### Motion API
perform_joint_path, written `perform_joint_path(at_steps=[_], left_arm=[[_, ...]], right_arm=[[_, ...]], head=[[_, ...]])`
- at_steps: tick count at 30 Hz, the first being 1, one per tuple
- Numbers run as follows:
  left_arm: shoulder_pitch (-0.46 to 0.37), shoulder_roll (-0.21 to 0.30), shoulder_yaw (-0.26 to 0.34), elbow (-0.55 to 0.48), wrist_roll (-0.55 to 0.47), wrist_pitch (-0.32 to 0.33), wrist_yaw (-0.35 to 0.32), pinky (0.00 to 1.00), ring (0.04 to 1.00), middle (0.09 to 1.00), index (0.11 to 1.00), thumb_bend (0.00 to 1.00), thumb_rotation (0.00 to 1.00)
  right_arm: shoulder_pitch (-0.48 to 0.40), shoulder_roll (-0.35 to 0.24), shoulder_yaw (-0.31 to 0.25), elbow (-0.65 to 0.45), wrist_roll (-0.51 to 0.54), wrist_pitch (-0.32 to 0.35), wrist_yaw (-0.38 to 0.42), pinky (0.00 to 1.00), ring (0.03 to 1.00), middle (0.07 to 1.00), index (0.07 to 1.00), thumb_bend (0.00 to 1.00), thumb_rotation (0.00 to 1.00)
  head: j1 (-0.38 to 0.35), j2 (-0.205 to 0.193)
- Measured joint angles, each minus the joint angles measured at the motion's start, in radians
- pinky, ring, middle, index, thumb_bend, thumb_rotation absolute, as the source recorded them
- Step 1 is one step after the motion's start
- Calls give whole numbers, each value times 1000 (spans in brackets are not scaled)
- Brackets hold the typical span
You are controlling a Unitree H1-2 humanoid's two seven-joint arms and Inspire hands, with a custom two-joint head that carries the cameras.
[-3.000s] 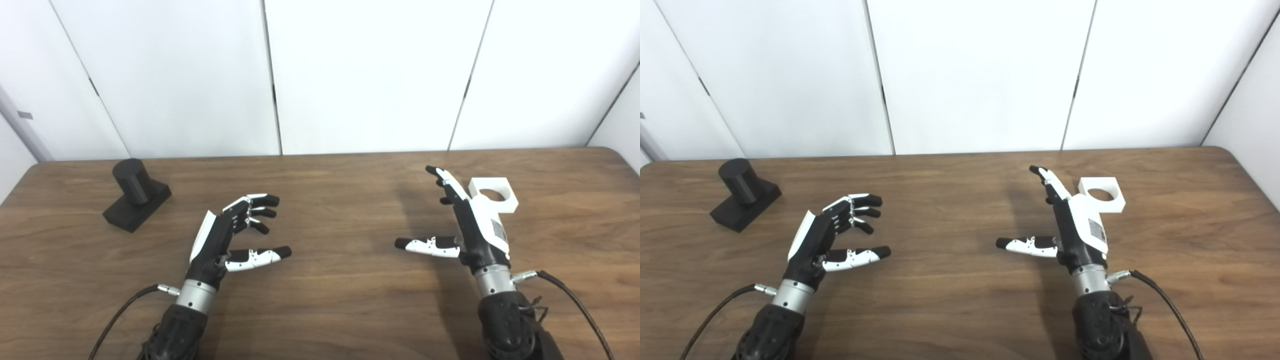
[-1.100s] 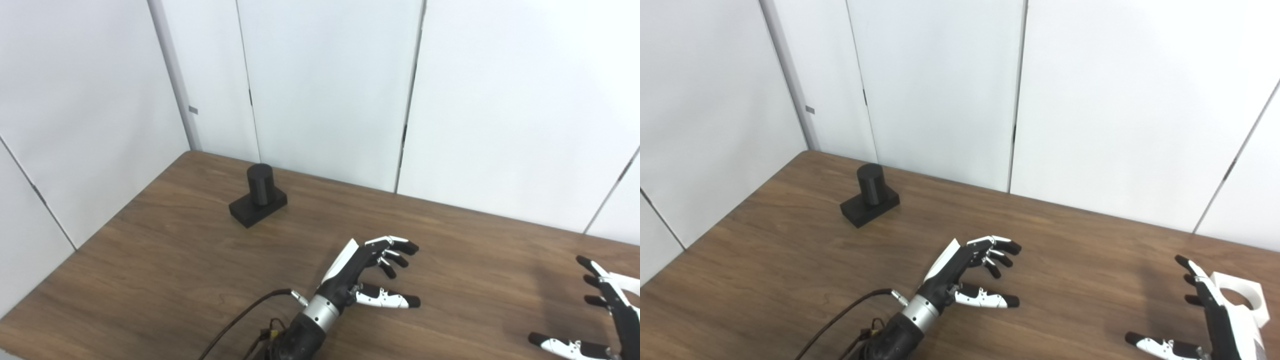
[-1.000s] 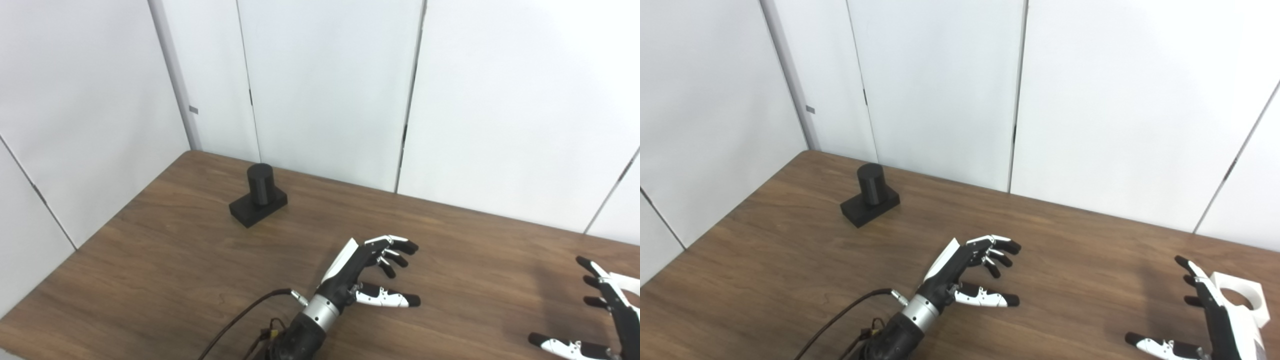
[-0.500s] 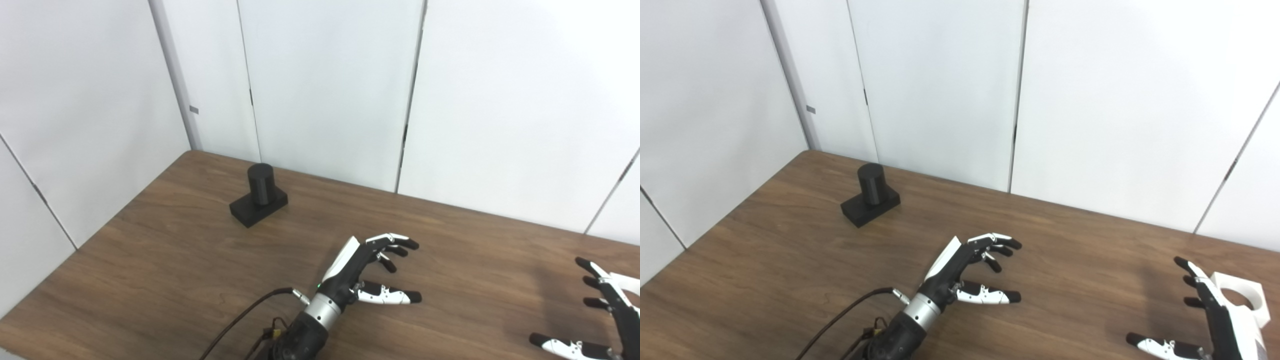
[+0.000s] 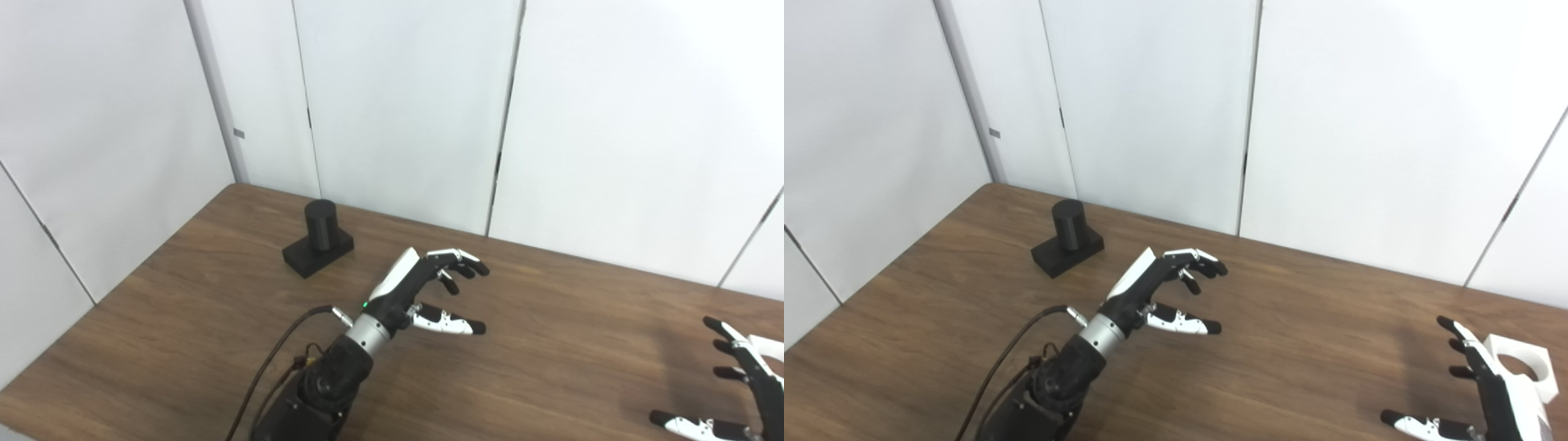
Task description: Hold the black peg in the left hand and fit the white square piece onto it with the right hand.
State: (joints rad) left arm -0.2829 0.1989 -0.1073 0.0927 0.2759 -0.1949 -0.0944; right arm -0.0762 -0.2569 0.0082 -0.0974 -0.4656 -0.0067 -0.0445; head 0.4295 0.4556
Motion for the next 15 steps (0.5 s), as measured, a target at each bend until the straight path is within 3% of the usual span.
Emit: perform_joint_path(at_steps=[3, 8, 15], left_arm=[[-17, 17, 10, -23, 22, 26, -2, 520, 700, 749, 701, 818, 25], [-24, 39, 40, -54, 40, 71, 0, 597, 808, 839, 751, 842, 22], [-28, 55, 78, -83, 57, 127, 1, 667, 835, 882, 839, 830, 35]], right_arm=[[-1, 0, -2, 0, 1, 0, 1, 696, 859, 908, 868, 778, 152], [-1, 0, -4, -1, 1, 0, 4, 715, 866, 908, 870, 777, 133], [-1, 0, -5, -1, 2, 0, 5, 703, 864, 905, 867, 776, 146]], head=[[0, 0], [3, 0], [3, 2]])
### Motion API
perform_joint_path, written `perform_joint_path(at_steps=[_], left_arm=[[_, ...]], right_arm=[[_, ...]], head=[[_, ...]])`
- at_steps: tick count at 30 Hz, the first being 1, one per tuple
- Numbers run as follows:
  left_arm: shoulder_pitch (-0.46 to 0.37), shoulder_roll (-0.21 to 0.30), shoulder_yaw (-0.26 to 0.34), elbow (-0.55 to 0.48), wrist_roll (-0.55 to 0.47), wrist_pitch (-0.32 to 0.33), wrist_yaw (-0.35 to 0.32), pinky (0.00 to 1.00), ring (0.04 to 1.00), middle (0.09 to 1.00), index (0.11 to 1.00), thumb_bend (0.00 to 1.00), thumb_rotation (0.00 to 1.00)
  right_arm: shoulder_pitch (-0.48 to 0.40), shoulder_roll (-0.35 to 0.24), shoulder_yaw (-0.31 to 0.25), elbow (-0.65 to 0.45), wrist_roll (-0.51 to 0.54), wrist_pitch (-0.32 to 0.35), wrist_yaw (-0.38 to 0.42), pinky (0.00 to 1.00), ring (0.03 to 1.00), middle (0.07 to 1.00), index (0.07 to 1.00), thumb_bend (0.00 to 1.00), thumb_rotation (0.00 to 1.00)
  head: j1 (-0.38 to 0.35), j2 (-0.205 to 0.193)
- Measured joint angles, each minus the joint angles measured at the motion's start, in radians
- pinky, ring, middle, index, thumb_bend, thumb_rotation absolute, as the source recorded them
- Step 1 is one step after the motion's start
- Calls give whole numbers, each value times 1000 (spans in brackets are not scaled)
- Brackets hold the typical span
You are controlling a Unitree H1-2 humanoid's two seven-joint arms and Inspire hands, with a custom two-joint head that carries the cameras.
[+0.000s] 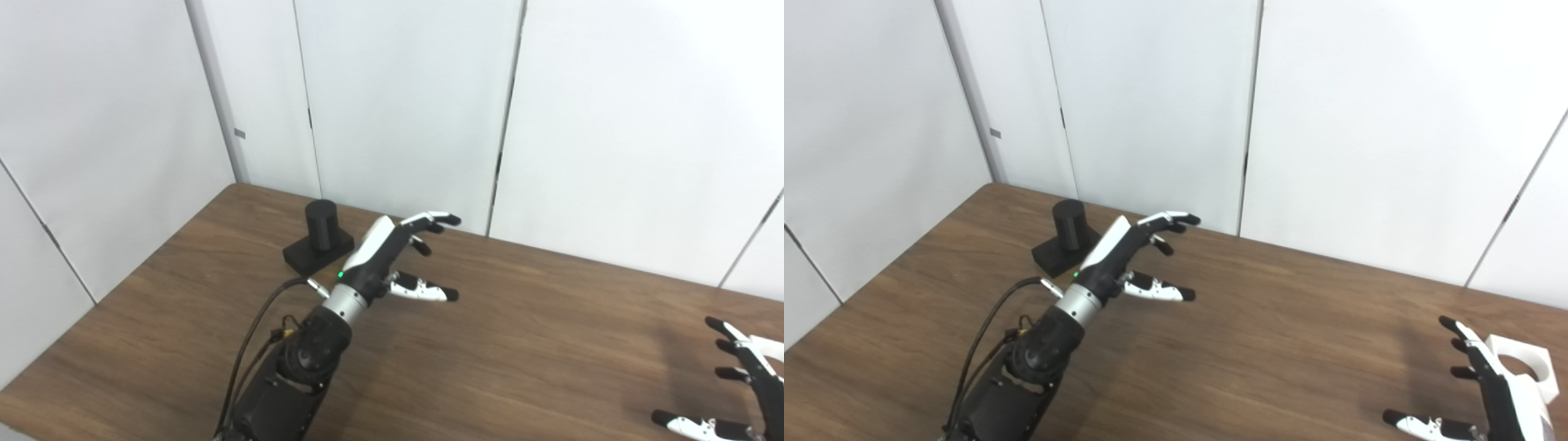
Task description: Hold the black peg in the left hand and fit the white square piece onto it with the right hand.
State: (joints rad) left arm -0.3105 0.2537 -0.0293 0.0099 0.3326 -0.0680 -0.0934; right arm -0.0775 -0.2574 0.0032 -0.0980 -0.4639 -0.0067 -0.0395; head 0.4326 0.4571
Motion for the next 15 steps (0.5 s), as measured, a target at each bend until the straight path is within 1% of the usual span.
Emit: perform_joint_path(at_steps=[3, 7, 9, 13, 15], left_arm=[[-21, 22, 15, -10, 2, 18, 0, 674, 832, 879, 853, 836, 65], [-53, 55, 33, -25, 4, 50, -1, 720, 848, 878, 856, 837, 79], [-61, 61, 43, -27, 7, 69, -1, 726, 840, 865, 847, 853, 101], [-62, 70, 47, -43, 47, 122, 5, 745, 842, 857, 834, 851, 111], [-62, 83, 50, -46, 73, 140, 13, 769, 861, 870, 837, 843, 117]], right_arm=[[-1, -1, -1, 0, 0, 0, 0, 710, 866, 907, 869, 776, 139], [-1, -1, -2, 1, 1, -1, 0, 716, 867, 906, 867, 775, 146], [-1, -1, -3, 2, 3, -1, 0, 718, 867, 905, 866, 774, 149], [-2, -1, -3, 5, 3, -1, 0, 715, 868, 907, 868, 770, 164], [-4, -2, -3, 9, 3, -2, 0, 714, 867, 906, 867, 769, 167]], head=[[2, 2], [6, 2], [8, 0], [12, 0], [14, -2]])
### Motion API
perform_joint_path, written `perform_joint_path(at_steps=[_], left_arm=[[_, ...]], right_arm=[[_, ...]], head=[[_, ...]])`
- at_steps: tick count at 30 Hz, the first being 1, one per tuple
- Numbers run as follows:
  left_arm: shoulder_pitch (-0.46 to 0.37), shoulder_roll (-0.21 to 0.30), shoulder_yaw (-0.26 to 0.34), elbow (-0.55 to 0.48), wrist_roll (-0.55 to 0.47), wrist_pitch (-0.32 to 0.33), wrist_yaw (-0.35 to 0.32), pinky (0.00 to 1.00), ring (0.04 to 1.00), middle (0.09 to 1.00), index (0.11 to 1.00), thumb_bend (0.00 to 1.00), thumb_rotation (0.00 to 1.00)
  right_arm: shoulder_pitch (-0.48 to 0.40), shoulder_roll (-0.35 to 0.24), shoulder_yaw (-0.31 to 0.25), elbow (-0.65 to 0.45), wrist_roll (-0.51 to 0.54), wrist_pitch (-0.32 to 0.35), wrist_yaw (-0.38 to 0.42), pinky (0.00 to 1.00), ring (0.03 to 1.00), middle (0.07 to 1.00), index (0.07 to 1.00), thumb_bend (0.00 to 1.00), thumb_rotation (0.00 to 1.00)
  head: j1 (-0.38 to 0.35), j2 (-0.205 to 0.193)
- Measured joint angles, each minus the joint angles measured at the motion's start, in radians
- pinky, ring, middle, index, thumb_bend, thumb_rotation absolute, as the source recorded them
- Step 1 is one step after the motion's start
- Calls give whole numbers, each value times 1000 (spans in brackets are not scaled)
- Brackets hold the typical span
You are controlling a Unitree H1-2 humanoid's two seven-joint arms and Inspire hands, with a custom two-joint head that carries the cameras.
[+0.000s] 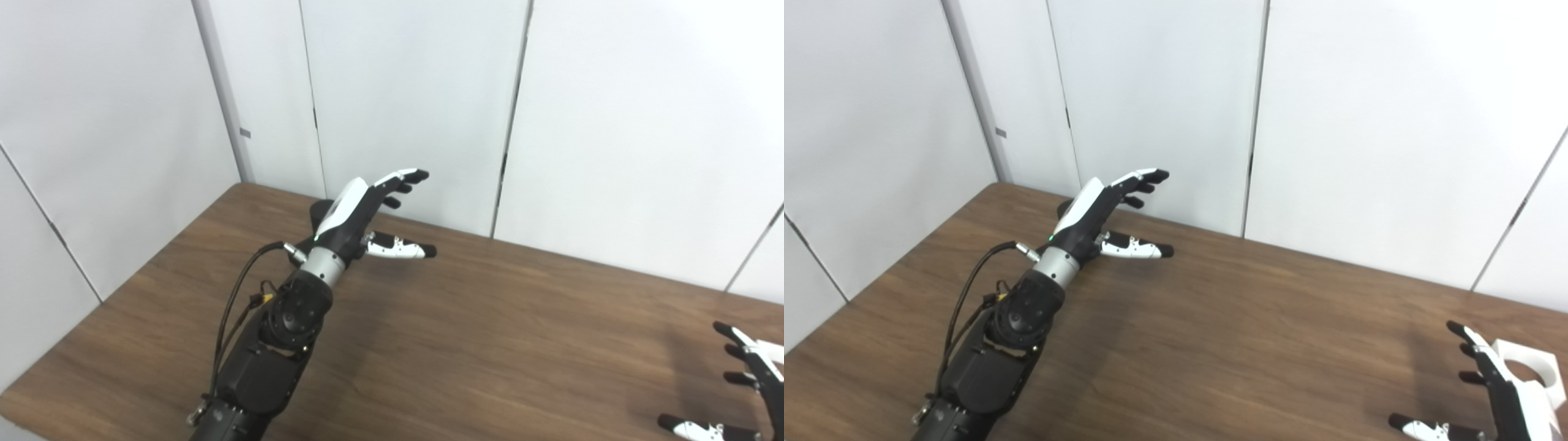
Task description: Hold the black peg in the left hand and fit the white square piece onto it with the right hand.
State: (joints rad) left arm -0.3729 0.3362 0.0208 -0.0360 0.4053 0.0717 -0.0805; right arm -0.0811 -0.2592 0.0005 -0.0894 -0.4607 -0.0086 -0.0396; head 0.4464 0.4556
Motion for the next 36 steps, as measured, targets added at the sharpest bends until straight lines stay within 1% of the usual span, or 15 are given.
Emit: perform_joint_path(at_steps=[2, 6, 10, 12, 15, 16, 17, 18, 20, 22, 24, 29, 32, 36], left_arm=[[-2, 17, 7, 0, 20, 10, 4, 785, 881, 883, 848, 846, 115], [-20, 42, 23, 5, 29, 16, 25, 799, 885, 880, 848, 864, 104], [-36, 67, 24, 11, 65, 16, 47, 858, 939, 903, 854, 876, 137], [-39, 70, 25, 12, 90, 26, 64, 899, 979, 916, 847, 892, 136], [-45, 72, 26, 29, 107, 34, 84, 915, 997, 926, 840, 905, 151], [-48, 73, 27, 40, 112, 35, 90, 936, 999, 934, 841, 906, 149], [-51, 76, 27, 51, 123, 36, 97, 915, 1000, 928, 836, 922, 174], [-54, 81, 27, 64, 137, 38, 106, 919, 1000, 927, 834, 934, 192], [-59, 93, 22, 82, 173, 49, 118, 962, 1000, 939, 841, 963, 223], [-65, 107, 17, 96, 206, 79, 122, 986, 1000, 959, 850, 988, 241], [-67, 116, 17, 107, 222, 108, 122, 990, 1000, 972, 853, 998, 256], [-72, 126, 9, 149, 257, 156, 124, 961, 1000, 992, 854, 1000, 315], [-77, 134, 1, 168, 272, 164, 129, 957, 1000, 993, 855, 1000, 341], [-85, 142, -5, 185, 296, 196, 138, 940, 1000, 995, 852, 1000, 383]], right_arm=[[0, -1, 0, 3, 0, 0, 0, 710, 866, 906, 866, 769, 171], [-1, -2, 0, 4, 0, 0, 0, 700, 862, 905, 865, 769, 172], [-2, -2, 0, 4, 2, 0, 0, 695, 860, 905, 867, 767, 179], [-2, -2, 0, 4, 4, 0, 0, 694, 860, 903, 865, 768, 177], [-2, -2, 0, 4, 5, 0, 0, 701, 863, 903, 864, 768, 182], [-2, -2, 0, 4, 5, 0, 0, 698, 861, 903, 862, 769, 178], [-2, -2, 0, 4, 5, 0, 0, 696, 859, 902, 862, 769, 176], [-2, -2, 0, 4, 6, 0, 0, 692, 857, 902, 862, 770, 178], [-2, -3, 0, 4, 5, 0, 0, 682, 854, 903, 863, 772, 187], [-2, -3, 0, 4, 5, 0, 0, 684, 856, 905, 865, 769, 192], [-1, -3, 0, 4, 5, 0, 0, 694, 862, 906, 867, 766, 202], [-1, -4, -1, 4, 6, 0, 0, 703, 869, 910, 868, 764, 216], [-1, -7, -2, 4, 8, 0, 0, 708, 869, 910, 867, 766, 230], [-1, -16, -3, 4, 10, 0, 0, 706, 869, 911, 867, 765, 229]], head=[[2, -2], [2, -2], [3, 2], [3, 3], [3, 3], [3, 6], [3, 6], [2, 8], [2, 8], [2, 8], [-2, 9], [-2, 11], [0, 12], [-2, 14]])
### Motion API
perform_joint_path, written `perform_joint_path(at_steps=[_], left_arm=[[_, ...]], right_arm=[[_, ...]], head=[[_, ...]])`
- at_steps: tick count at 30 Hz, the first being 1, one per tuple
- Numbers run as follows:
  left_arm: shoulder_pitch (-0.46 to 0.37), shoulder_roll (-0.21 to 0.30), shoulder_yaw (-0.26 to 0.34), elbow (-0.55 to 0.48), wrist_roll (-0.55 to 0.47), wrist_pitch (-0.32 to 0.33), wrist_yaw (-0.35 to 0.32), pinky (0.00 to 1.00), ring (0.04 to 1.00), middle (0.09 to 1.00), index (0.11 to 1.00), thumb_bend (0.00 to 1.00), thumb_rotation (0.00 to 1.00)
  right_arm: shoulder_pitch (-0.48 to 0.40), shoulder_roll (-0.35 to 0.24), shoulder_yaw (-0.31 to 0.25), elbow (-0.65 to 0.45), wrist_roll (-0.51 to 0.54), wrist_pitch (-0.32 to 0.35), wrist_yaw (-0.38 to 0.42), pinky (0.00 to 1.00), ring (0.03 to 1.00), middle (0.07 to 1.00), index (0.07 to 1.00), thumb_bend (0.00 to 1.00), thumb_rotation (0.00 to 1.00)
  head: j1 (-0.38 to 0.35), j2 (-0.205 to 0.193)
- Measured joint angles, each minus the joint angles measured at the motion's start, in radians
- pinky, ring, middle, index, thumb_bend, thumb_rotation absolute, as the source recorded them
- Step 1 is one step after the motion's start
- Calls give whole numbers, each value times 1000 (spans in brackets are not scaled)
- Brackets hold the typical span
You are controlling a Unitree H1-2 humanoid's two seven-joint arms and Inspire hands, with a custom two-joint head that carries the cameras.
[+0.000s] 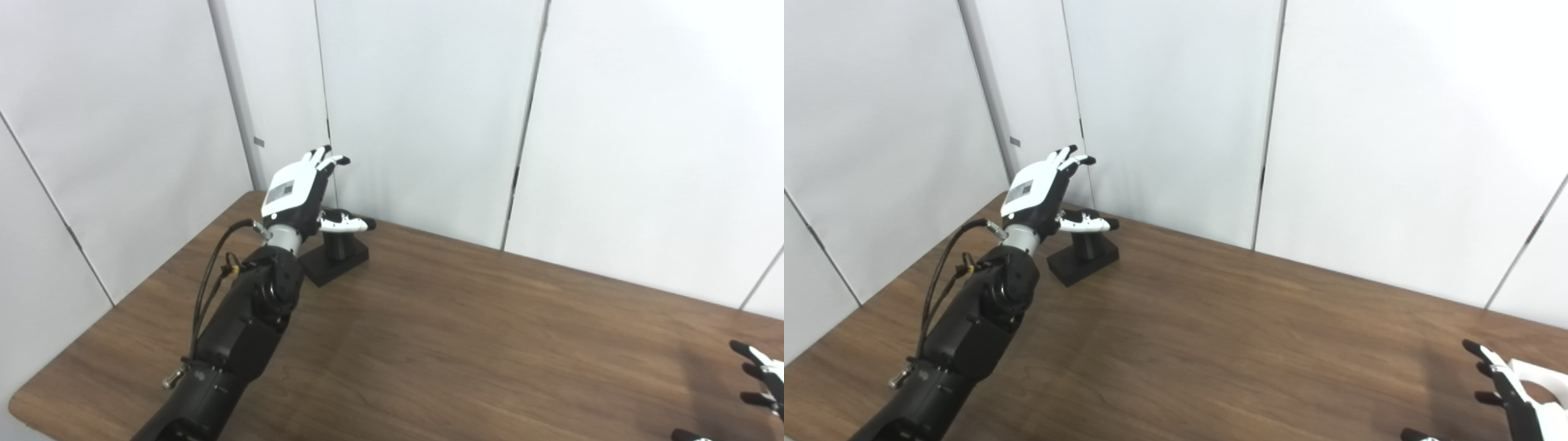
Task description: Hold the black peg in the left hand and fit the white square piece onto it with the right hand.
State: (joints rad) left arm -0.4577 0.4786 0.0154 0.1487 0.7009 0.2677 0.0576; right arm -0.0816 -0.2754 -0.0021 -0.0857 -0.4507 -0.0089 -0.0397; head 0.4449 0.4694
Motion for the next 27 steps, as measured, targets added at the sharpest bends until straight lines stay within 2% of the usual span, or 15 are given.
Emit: perform_joint_path(at_steps=[6, 18, 24, 27], left_arm=[[-3, 28, -27, 26, 32, 56, -8, 991, 1000, 1000, 859, 1000, 422], [-1, 81, -90, 58, 79, 187, -60, 921, 1000, 1000, 828, 1000, 544], [0, 82, -95, 80, 96, 196, -85, 941, 1000, 1000, 842, 1000, 540], [5, 80, -88, 85, 122, 197, -116, 977, 1000, 1000, 854, 1000, 527]], right_arm=[[0, -5, 0, -1, 2, 0, 0, 693, 857, 906, 864, 772, 209], [0, -9, 0, -3, 10, 0, 0, 705, 860, 907, 865, 768, 165], [0, -10, 0, -4, 15, 0, 0, 731, 876, 908, 866, 767, 163], [0, -10, 0, -3, 13, -1, 0, 710, 863, 905, 863, 770, 160]], head=[[5, 5], [9, 11], [8, 14], [8, 17]])
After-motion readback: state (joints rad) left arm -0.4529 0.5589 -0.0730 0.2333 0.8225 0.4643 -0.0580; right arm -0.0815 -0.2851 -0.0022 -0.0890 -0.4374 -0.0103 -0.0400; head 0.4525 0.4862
